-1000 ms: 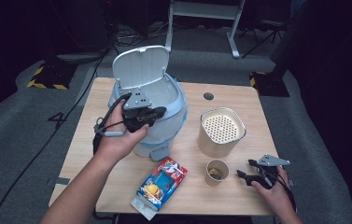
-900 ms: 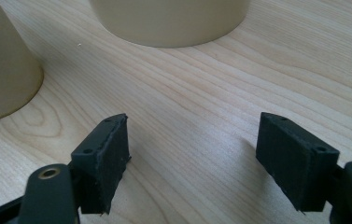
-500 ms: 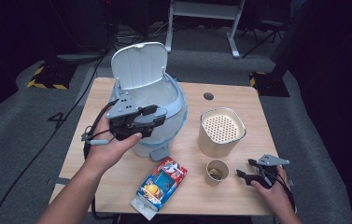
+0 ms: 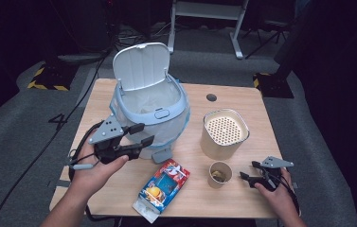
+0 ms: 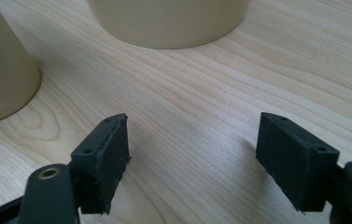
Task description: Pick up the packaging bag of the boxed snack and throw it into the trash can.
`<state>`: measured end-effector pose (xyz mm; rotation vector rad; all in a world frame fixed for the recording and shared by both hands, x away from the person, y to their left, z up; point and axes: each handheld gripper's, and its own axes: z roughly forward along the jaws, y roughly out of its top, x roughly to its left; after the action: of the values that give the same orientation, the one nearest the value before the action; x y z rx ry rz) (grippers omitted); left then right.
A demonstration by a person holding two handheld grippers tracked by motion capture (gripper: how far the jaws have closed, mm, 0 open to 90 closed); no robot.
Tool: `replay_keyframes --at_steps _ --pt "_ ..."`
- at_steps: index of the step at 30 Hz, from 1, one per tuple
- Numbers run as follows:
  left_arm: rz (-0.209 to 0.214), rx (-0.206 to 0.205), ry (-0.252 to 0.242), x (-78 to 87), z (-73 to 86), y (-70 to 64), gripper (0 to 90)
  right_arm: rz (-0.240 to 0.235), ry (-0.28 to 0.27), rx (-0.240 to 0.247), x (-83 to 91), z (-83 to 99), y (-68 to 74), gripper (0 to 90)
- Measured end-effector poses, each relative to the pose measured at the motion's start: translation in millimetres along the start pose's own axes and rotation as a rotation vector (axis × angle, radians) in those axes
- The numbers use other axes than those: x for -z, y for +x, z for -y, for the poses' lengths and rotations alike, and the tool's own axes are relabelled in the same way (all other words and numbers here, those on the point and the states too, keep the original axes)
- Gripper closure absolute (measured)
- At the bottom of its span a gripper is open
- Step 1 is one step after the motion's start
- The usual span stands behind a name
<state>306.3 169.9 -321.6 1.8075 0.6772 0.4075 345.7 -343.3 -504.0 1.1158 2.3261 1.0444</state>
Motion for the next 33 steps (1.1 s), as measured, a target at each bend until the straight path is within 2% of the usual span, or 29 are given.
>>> replay_keyframes --at_steps 1,2,3,4,5,6,7,8,9,10,11,12,13,14,18,22,24,25,28,31,33 --pt "0.005 0.006 -0.003 4.5 7.6 -3.6 47.5 0.000 0.001 0.000 0.0 0.0 0.0 25.7" --pt "0.005 0.006 -0.003 4.5 7.6 -3.6 47.4 0.000 0.000 0.000 0.0 0.0 0.0 25.7" --pt "0.003 0.014 -0.001 6.9 17.1 -6.5 47.4 0.000 0.000 0.001 0.0 0.0 -0.1 25.7" --pt "0.003 0.014 -0.001 6.9 17.1 -6.5 47.3 0.000 0.000 0.001 0.0 0.0 -0.1 25.7" --pt "0.003 0.022 0.022 6.6 27.5 -8.2 47.4 0.000 0.000 0.000 0.0 0.0 0.0 25.7" --pt "0.003 0.022 0.022 6.6 27.5 -8.2 47.4 0.000 0.000 0.000 0.0 0.0 0.0 25.7" --pt "-0.002 0.023 0.051 4.0 38.4 -9.0 47.5 0.001 0.000 0.000 -0.1 -0.1 -0.1 25.7" --pt "-0.002 0.023 0.051 4.0 38.4 -9.0 47.6 0.001 0.000 0.000 -0.1 -0.1 -0.1 25.7" --pt "-0.003 0.032 0.078 0.6 49.1 -8.3 47.8 0.000 0.000 0.000 -0.1 -0.1 -0.1 25.7" --pt "-0.003 0.032 0.078 0.6 49.1 -8.3 48.0 0.000 0.000 0.000 -0.1 -0.1 -0.1 25.7" --pt "0.000 0.054 0.094 -3.7 59.5 -6.6 48.3 0.001 0.000 0.000 -0.1 -0.1 -0.1 25.7" --pt "0.000 0.054 0.094 -3.7 59.5 -6.6 48.6 0.001 0.000 0.000 -0.1 -0.1 -0.1 25.7" --pt "0.002 0.072 0.116 -8.5 69.2 -4.7 49.2 0.001 0.000 0.000 -0.1 -0.1 -0.1 25.7" --pt "0.002 0.072 0.116 -8.5 69.2 -4.7 50.1 0.001 0.000 0.000 -0.1 -0.1 -0.1 25.7" --pt "0.003 0.097 0.170 -18.1 91.1 -2.3 51.5 0.000 0.000 0.000 0.0 -0.1 -0.1 25.7" --pt "0.010 0.120 0.187 -22.4 102.9 -2.9 52.2 0.001 0.000 0.000 -0.1 -0.1 0.0 25.7" --pt "0.011 0.123 0.223 -27.9 113.9 -2.7 52.2 0.000 0.000 0.001 0.0 -0.1 0.0 25.7" --pt "0.011 0.123 0.223 -27.9 113.9 -2.7 52.0 0.000 0.000 0.001 0.0 -0.1 0.0 25.7" --pt "0.029 0.147 0.292 -39.4 129.3 -2.1 51.7 0.001 0.000 0.001 -0.1 -0.1 0.0 25.7" --pt "0.040 0.164 0.310 -44.1 135.6 -1.9 51.6 0.001 0.000 0.001 -0.1 -0.1 0.0 25.7" --pt "0.051 0.179 0.345 -49.2 141.1 -2.3 51.6 0.001 0.000 0.001 -0.1 -0.1 0.0 25.7"
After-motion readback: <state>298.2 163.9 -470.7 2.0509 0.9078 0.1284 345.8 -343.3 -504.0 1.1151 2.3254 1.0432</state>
